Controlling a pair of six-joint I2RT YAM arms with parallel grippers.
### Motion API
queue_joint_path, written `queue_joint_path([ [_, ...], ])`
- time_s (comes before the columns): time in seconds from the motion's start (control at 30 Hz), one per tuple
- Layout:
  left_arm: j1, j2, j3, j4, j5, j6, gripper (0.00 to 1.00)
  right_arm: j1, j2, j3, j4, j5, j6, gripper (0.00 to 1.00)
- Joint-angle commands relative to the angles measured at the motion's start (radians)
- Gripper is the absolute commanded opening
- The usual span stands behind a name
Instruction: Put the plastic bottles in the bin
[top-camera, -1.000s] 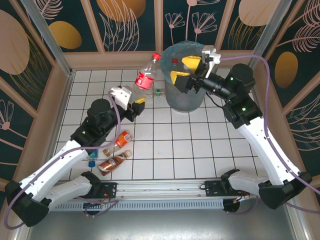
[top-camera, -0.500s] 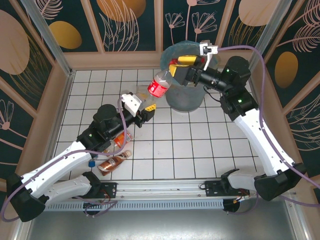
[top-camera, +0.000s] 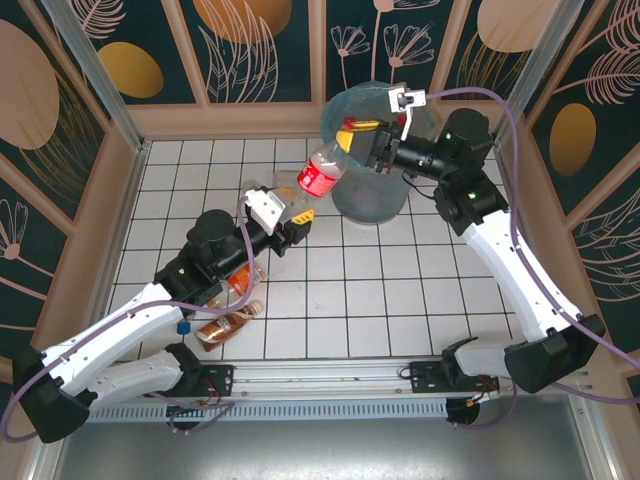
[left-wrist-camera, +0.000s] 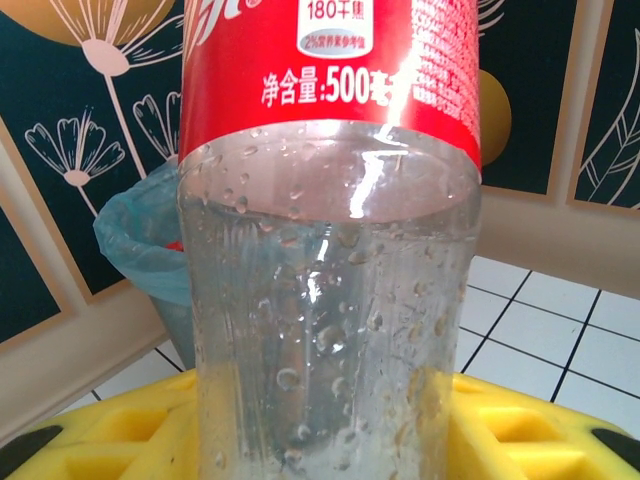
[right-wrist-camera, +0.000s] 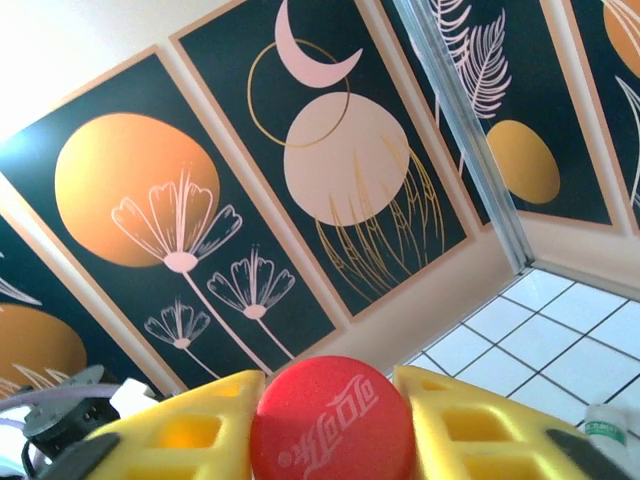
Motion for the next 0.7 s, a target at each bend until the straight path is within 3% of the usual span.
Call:
queue_joint_path([
  [0.0, -0.007, -0.006, 0.002, 0.042, -0.015, 0.015, 0.15, -0.002, -0.006, 0.036, 0.028, -0.042, -0.011, 0.14],
  [0.1, -0.007, -0.009, 0.006, 0.046, -0.049, -0.008, 0.24, -0.008, -0.015, 0.047, 0.006, -0.019, -0.032, 0.01],
  [0.27, -0.007, -0.020, 0.014, 0.062, -0.101, -0.048, 0.62, -0.024, -0.028, 0.093, -0.050, 0.060, -0.086, 0.00],
  [0.33, -0.007, -0.039, -0.003, 0.099, -0.111, -0.065, 0.83, -0.036, -0.030, 0.124, -0.075, 0.099, -0.108, 0.00],
  [0.43, -0.007, -0.070, -0.027, 0.143, -0.127, -0.074, 0.97, -0.055, -0.034, 0.163, -0.085, 0.143, -0.136, 0.00],
  [0.57, -0.006, -0.103, -0.035, 0.162, -0.192, -0.078, 0.99, -0.075, -0.014, 0.241, -0.134, 0.228, -0.211, 0.00],
  [0.67, -0.007, -0.125, -0.039, 0.154, -0.284, -0.097, 0.99, -0.084, 0.042, 0.348, -0.253, 0.361, -0.330, 0.00],
])
